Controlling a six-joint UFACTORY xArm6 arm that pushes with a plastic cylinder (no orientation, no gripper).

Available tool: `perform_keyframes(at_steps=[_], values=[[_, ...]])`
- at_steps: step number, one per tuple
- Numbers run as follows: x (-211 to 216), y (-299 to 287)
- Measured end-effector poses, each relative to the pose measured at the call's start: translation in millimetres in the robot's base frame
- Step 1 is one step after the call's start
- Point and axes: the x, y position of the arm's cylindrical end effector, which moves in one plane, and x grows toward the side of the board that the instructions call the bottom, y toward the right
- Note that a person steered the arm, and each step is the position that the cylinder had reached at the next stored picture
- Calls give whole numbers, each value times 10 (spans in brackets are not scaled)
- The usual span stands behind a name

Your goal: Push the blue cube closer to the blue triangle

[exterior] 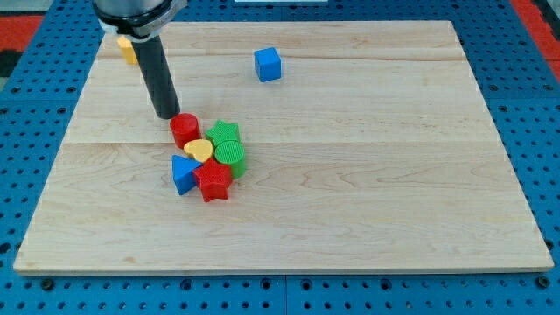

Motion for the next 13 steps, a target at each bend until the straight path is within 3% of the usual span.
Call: perform_keyframes(at_steps=[3, 5, 7, 8, 9, 13], values=[[124, 400], [-355, 664], [-463, 1731], [-871, 1994], [-1109, 1928], [-994, 244]])
